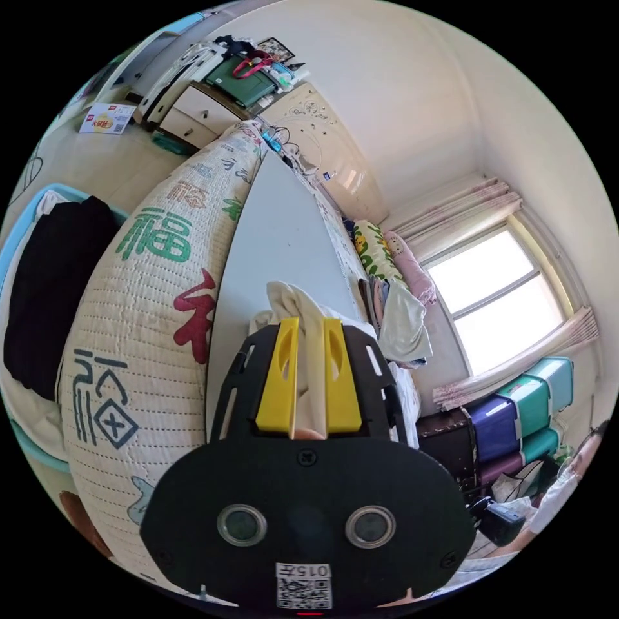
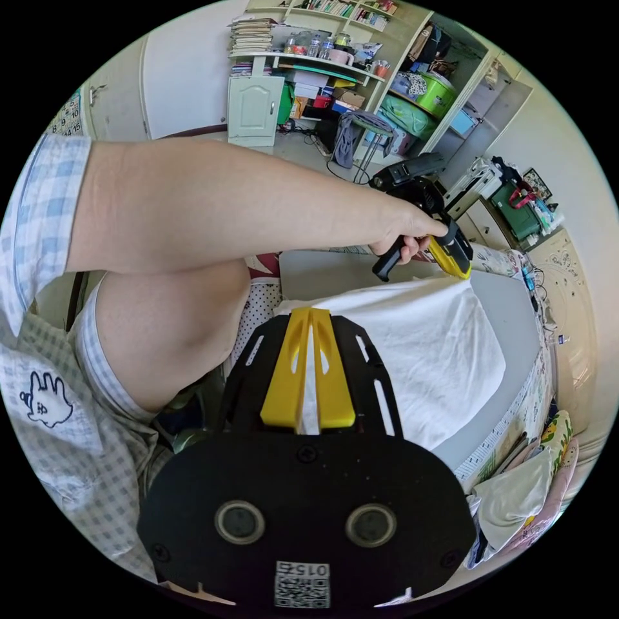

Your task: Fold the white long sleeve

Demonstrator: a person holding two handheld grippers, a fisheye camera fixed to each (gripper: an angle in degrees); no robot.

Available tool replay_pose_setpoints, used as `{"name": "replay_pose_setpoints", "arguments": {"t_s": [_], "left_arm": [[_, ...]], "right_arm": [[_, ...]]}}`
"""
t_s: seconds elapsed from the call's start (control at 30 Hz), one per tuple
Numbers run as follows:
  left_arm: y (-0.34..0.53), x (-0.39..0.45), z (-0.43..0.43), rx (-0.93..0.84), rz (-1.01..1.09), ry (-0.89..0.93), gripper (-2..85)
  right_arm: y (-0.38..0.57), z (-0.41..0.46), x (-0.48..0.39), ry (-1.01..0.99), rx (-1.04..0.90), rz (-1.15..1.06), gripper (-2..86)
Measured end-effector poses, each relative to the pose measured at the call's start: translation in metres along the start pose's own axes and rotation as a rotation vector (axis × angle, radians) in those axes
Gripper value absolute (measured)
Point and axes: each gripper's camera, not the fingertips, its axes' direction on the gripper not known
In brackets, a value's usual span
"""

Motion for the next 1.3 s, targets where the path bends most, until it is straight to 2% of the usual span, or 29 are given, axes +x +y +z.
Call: {"name": "replay_pose_setpoints", "arguments": {"t_s": [0.07, 0.17, 0.3, 0.43, 0.8, 1.13, 1.3], "left_arm": [[0.003, 0.000, -0.003, -0.010, 0.026, -0.039, 1.2], [0.007, -0.006, -0.014, 0.015, 0.028, -0.069, -0.3], [0.010, -0.017, -0.020, 0.009, 0.004, -0.038, -0.1], [0.011, -0.019, -0.004, -0.059, 0.001, 0.019, 4.3], [0.034, -0.029, -0.011, -0.023, -0.017, -0.019, -0.7], [0.052, -0.015, 0.029, -0.116, 0.055, -0.228, -0.7], [0.064, -0.013, 0.039, -0.116, 0.044, -0.247, -0.7]], "right_arm": [[0.006, 0.001, 0.000, -0.007, -0.004, -0.002, -0.4], [0.014, 0.004, 0.001, -0.013, -0.004, 0.001, -0.4], [0.021, 0.007, 0.006, -0.034, -0.002, 0.013, -0.4], [0.031, 0.013, 0.009, -0.036, 0.002, 0.014, -0.4], [0.056, 0.036, 0.027, -0.112, 0.013, 0.027, -0.4], [0.068, 0.099, 0.046, -0.195, -0.073, 0.026, -0.4], [0.076, 0.119, 0.063, -0.247, -0.069, 0.066, -0.4]]}}
